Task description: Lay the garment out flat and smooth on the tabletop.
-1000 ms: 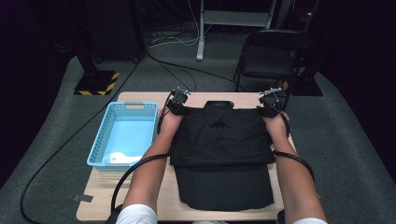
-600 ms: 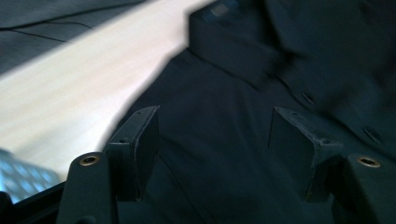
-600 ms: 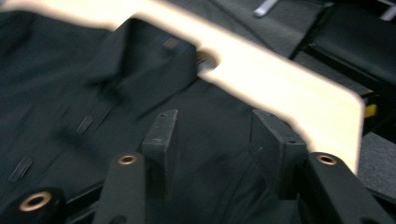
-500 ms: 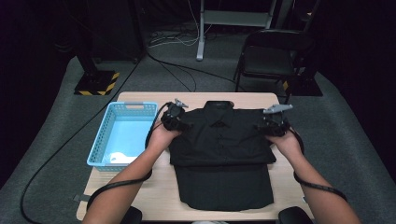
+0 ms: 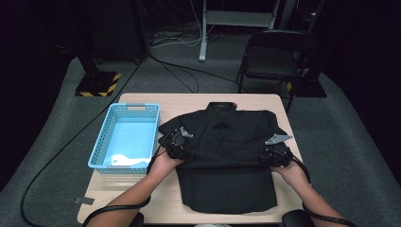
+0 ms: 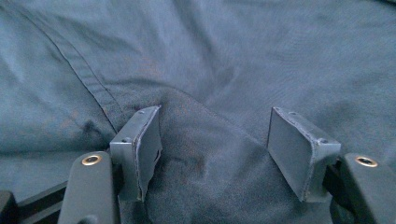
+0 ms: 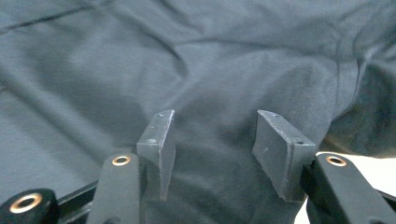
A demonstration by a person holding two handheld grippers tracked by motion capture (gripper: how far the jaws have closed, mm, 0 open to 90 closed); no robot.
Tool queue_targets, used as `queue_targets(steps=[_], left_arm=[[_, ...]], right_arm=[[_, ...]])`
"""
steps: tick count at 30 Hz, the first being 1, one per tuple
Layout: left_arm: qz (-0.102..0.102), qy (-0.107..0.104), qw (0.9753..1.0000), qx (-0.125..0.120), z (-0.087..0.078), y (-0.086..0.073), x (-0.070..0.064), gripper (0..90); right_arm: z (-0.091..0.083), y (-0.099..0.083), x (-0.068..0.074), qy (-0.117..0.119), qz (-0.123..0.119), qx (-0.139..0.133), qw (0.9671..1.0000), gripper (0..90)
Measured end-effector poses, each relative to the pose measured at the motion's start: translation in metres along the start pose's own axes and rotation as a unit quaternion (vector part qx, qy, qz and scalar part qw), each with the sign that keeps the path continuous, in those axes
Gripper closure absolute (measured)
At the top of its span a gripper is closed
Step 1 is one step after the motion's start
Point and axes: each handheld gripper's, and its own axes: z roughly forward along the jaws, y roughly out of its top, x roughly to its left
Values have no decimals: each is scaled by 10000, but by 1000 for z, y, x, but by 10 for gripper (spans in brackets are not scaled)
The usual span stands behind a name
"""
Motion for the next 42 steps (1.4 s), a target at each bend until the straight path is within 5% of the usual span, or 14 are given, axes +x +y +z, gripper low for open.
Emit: queue_targets(steps=[3, 9, 27, 37, 40, 42], left_arm=[[-32, 11, 9999, 97, 12, 0, 3, 364], [-198, 97, 9998, -6, 20, 9, 10, 364], [-453, 403, 9978, -273, 46, 40, 40, 375], [-425, 682, 9959, -409, 57, 54, 52, 371], [-172, 904, 9952, -328, 55, 56, 44, 368], [-33, 760, 9964, -366, 46, 57, 37, 351]], right_arm=[[13, -2, -8, 14, 181, 120, 9998, 502], [29, 0, -10, -157, 172, 189, 9996, 507], [60, 27, -37, -475, 594, -34, 9971, 519], [76, 40, -44, -810, 826, -219, 9930, 515], [77, 44, -42, -928, 766, -194, 9925, 477], [68, 48, -39, -923, 672, -367, 9928, 465]])
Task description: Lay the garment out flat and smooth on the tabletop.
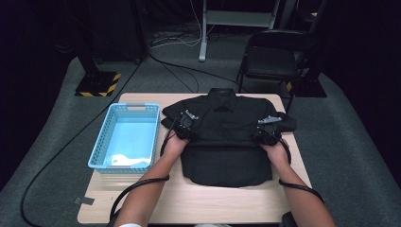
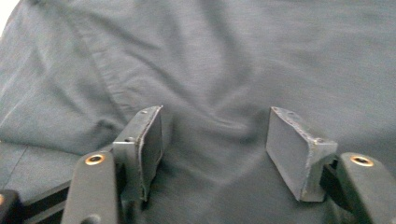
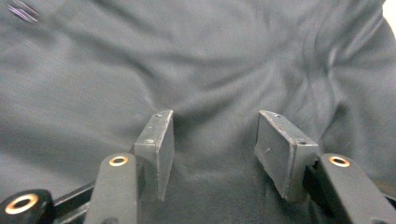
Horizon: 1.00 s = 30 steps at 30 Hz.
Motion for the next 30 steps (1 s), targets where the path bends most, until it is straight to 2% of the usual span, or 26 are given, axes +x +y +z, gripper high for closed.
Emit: queue_targets(steps=[3, 6, 9, 11, 12, 15, 18, 21, 24, 26, 30], left_arm=[[-18, -257, 9995, -197, -25, 0, -4, 341], [-15, -468, 9984, -330, -51, -5, -11, 336], [48, -647, 9973, -331, -73, -17, -18, 334], [54, -684, 9972, -308, -77, -21, -20, 334], [2, -806, 9966, -174, -83, -34, -24, 334], [5, -835, 9965, 84, -80, -52, -29, 337], [-30, -829, 9962, 270, -72, -65, -31, 339], [-135, -874, 9955, 334, -64, -72, -29, 336], [-226, -933, 9948, 344, -61, -74, -27, 331], [-155, -910, 9950, 389, -60, -75, -28, 334], [-110, -858, 9956, 357, -61, -77, -31, 340]], right_arm=[[-26, 7, 2, 182, -110, -386, 9990, 464], [-52, 6, 3, 449, -166, -468, 9978, 462], [-70, -6, 8, 704, -283, -293, 9967, 455], [-78, -17, 12, 845, -348, -136, 9957, 450], [-82, -26, 15, 924, -399, -37, 9949, 450], [-85, -48, 21, 1006, -532, 293, 9931, 439], [-88, -65, 22, 896, -585, 431, 9933, 428], [-92, -78, 15, 962, -270, 431, 9941, 417], [-93, -85, 9, 1094, -3, 434, 9931, 415], [-91, -87, 6, 1228, 205, 457, 9912, 427], [-87, -87, 5, 1385, 324, 471, 9887, 476]])
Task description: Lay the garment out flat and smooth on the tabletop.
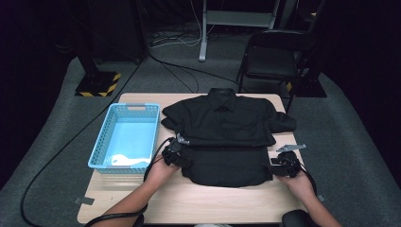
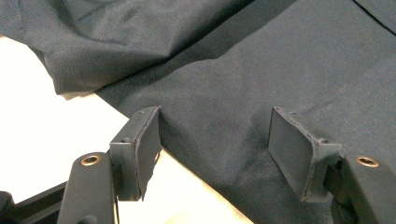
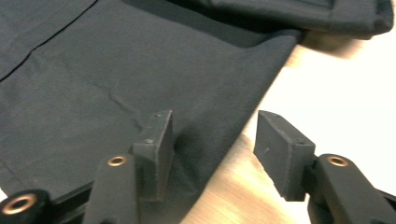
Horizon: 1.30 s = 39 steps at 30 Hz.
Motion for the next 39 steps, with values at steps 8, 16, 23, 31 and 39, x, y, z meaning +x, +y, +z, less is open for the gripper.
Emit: queue_targets(steps=[8, 16, 23, 31, 39], left_arm=[[-32, 73, 9999, -82, -5, -6, 0, 335], [132, -92, 9998, -98, -1, -4, -4, 504], [314, -74, 9994, -130, -1, -3, -8, 713], [646, 229, 9976, -129, -3, -2, -18, 814], [746, 237, 9966, -265, -16, 4, -21, 852]], right_arm=[[3, -3, 8, 33, -292, 93, 9995, 671], [4, -2, 16, -61, -601, 51, 9982, 830], [1, 0, 18, -106, -675, -94, 9976, 877], [0, 0, 20, -184, -744, -106, 9970, 878], [-8, 2, 21, -268, -733, -247, 9966, 884]])
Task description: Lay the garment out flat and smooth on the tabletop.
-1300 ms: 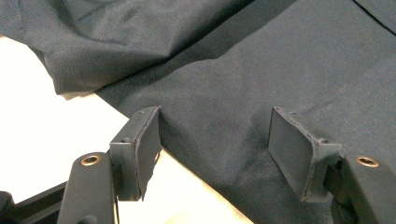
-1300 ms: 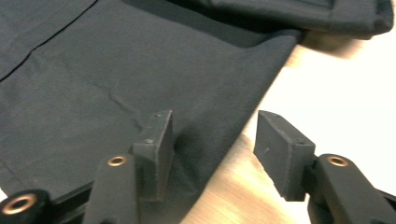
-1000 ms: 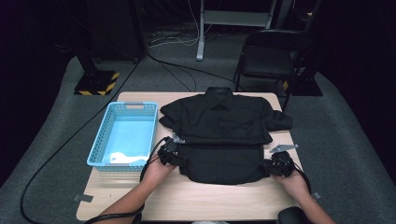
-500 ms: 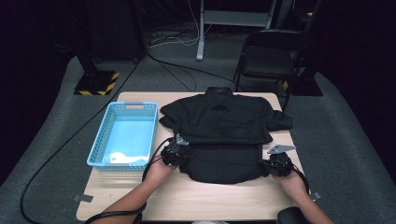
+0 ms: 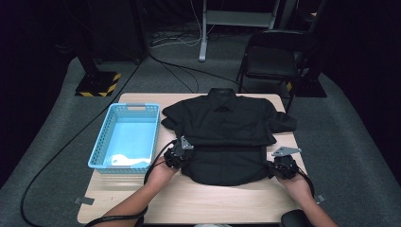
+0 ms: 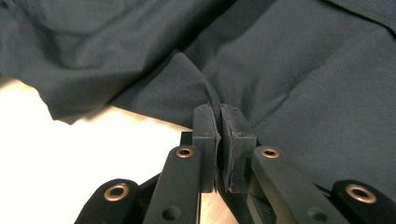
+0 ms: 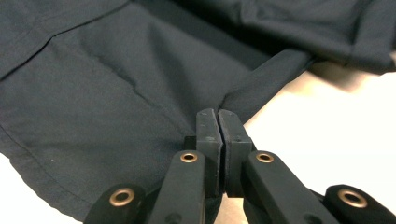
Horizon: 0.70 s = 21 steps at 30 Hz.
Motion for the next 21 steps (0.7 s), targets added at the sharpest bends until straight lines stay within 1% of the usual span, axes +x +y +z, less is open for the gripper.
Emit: queue_targets(steps=[4, 6, 9, 10, 13, 14, 16, 17, 20, 21], left_arm=[[151, 70, 9996, -225, -17, 11, -1, 859], [211, 99, 9991, -350, -28, 18, -1, 861], [266, 152, 9982, -514, -46, 29, 2, 862], [284, 174, 9976, -599, -56, 35, 3, 861], [332, 241, 9962, -768, -79, 48, 7, 863], [353, 256, 9959, -799, -85, 52, 8, 862], [426, 313, 9947, -882, -101, 61, 9, 862], [426, 313, 9947, -882, -101, 61, 9, 863], [526, 358, 9932, -972, -120, 72, 7, 863], [561, 359, 9929, -985, -124, 73, 6, 863]], right_arm=[[-15, 11, -4, -101, 9, -284, 9995, 888], [-24, 19, -3, -172, -76, -432, 9989, 888], [-42, 35, -1, -309, -287, -649, 9970, 889], [-46, 39, 0, -348, -340, -701, 9964, 889], [-66, 56, 3, -493, -589, -919, 9928, 889], [-72, 62, 4, -528, -655, -985, 9916, 890], [-84, 71, 6, -599, -758, -1121, 9890, 889], [-84, 71, 6, -599, -758, -1121, 9890, 889], [-105, 85, 11, -661, -872, -1428, 9837, 890], [-111, 88, 13, -642, -878, -1502, 9827, 889]])
